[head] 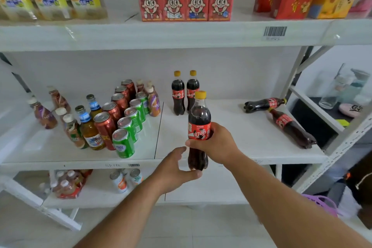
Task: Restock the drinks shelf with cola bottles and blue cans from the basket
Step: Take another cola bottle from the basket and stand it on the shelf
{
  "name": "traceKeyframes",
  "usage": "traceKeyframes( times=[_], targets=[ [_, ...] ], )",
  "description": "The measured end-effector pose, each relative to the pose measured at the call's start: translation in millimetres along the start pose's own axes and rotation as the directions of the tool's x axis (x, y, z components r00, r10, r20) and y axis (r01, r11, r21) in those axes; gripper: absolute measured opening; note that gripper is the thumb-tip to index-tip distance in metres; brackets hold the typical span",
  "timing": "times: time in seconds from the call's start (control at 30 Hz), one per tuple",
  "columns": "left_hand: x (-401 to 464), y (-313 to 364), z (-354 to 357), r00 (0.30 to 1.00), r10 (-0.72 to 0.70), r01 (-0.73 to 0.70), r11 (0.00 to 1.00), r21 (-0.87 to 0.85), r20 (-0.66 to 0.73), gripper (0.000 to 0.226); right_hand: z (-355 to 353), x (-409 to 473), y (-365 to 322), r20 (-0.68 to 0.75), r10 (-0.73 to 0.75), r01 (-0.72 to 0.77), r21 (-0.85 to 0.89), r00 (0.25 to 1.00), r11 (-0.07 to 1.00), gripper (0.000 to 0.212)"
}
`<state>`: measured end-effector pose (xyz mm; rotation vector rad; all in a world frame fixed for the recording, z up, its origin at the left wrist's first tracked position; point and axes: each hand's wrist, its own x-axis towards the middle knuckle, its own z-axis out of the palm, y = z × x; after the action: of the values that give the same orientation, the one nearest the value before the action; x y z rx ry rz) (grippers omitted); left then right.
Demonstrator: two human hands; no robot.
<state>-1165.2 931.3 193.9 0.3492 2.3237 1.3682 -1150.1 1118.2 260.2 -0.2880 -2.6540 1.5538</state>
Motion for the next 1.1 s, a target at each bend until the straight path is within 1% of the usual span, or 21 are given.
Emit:
traceKeyframes(
  times=[0.27,0.37,0.5,0.67,0.9,1.0,1.1],
  targets=[
    [82.3,-15.1,-43.9,1.000,0.014,-0.015,0.999,0.050,0.016,0.124,34.8,85.0,-1.4,-0.042,0.047,-0.046,0.024,0.998,0.999,0.052],
    [103.6,-22.3,-55.8,1.000,0.007,-0.007,0.998,0.059,0.000,0.115,46.6,106.3,0.1,-0.046,0.066,-0.064,0.035,0.997,0.997,0.052],
    [122.0,-33.5,-60.5,1.000,-0.011,0.010,0.995,0.101,0.011,0.111,57.2,130.3,5.8,-0.046,0.075,-0.074,0.024,0.996,0.997,0.051],
    [140.1,-39.0,-62.7,1.000,-0.019,0.019,0.986,0.167,0.002,0.110,63.4,156.0,16.8,-0.049,0.077,-0.076,0.026,0.996,0.997,0.043],
    [160.1,-36.6,-63.9,0.999,-0.029,0.033,0.975,0.221,-0.021,0.103,74.4,188.4,31.8,-0.039,0.071,-0.070,0.040,0.997,0.997,0.050],
    [167.3,-36.5,-64.8,0.999,-0.037,0.042,0.977,0.211,-0.030,0.106,78.9,196.3,36.4,-0.014,0.066,-0.065,0.040,0.998,0.997,0.047],
    [172.7,-36.7,-64.8,0.999,-0.039,0.043,0.981,0.191,-0.024,0.108,82.2,202.0,41.0,-0.001,0.053,-0.053,0.031,0.999,0.998,0.048]
  ],
)
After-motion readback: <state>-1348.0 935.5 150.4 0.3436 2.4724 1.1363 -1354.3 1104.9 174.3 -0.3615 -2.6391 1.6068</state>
